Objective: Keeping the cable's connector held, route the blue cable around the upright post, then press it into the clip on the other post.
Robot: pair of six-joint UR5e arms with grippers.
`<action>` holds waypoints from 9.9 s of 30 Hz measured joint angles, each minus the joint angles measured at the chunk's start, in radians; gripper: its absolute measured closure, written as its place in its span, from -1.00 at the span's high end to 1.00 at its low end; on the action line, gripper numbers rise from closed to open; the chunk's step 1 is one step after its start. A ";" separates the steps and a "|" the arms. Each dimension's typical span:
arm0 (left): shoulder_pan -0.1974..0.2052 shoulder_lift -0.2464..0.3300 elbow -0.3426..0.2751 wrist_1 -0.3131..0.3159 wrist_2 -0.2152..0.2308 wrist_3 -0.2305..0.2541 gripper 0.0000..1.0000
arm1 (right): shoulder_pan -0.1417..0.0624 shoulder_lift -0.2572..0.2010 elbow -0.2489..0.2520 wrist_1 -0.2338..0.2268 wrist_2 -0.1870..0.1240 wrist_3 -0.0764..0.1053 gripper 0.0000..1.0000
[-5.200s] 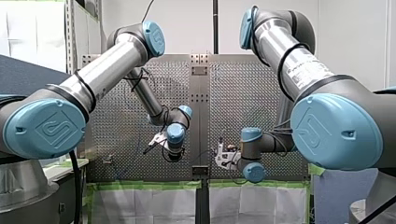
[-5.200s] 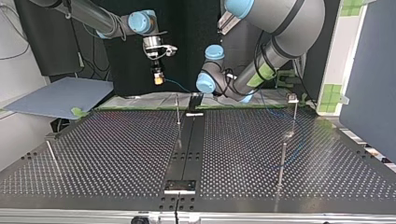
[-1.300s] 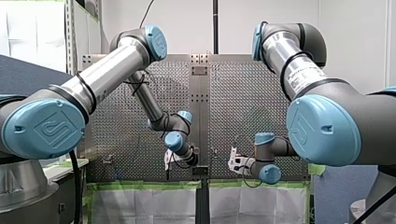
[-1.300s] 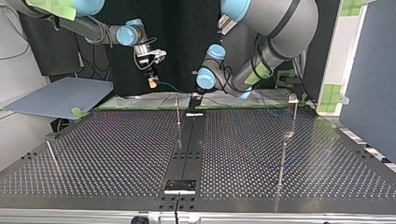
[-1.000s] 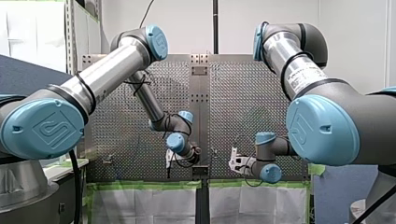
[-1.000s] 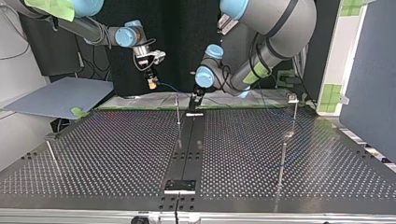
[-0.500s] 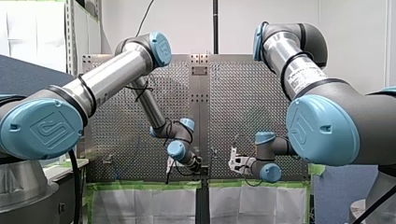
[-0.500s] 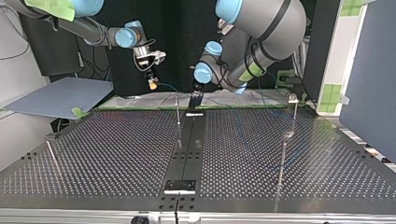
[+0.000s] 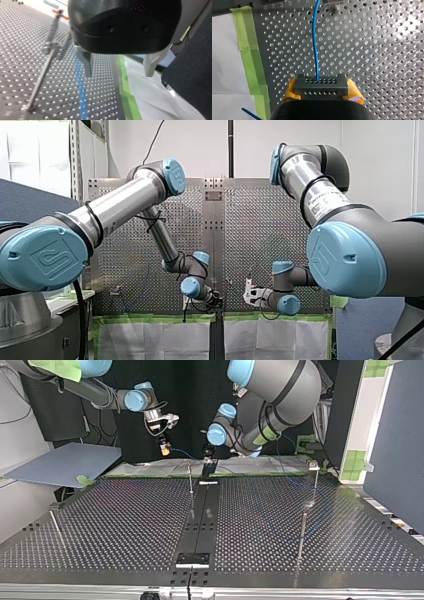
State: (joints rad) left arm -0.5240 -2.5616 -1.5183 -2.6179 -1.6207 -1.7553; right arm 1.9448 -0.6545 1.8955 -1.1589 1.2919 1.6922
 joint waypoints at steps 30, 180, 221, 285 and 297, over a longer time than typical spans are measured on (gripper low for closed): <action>-0.013 -0.014 0.000 0.092 -0.013 -0.100 0.29 | 0.004 0.000 -0.002 0.002 -0.008 -0.003 -1.00; 0.063 0.008 0.000 -0.003 0.218 -0.126 0.98 | -0.015 0.001 -0.004 0.053 -0.059 -0.090 -1.00; 0.054 0.008 0.000 0.131 0.176 -0.157 -0.50 | -0.002 0.002 -0.004 0.067 -0.103 -0.107 -1.00; -0.121 0.009 0.000 0.124 -0.229 -0.011 -0.98 | -0.081 0.074 -0.048 -0.026 -0.047 -0.046 -1.00; -0.113 0.009 0.000 0.170 -0.291 0.007 -0.98 | -0.098 0.074 -0.092 0.011 -0.093 -0.102 -1.00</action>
State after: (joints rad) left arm -0.6373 -2.5528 -1.5183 -2.4474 -1.9119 -1.7478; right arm 1.8470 -0.5801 1.8040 -1.1479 1.1988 1.5898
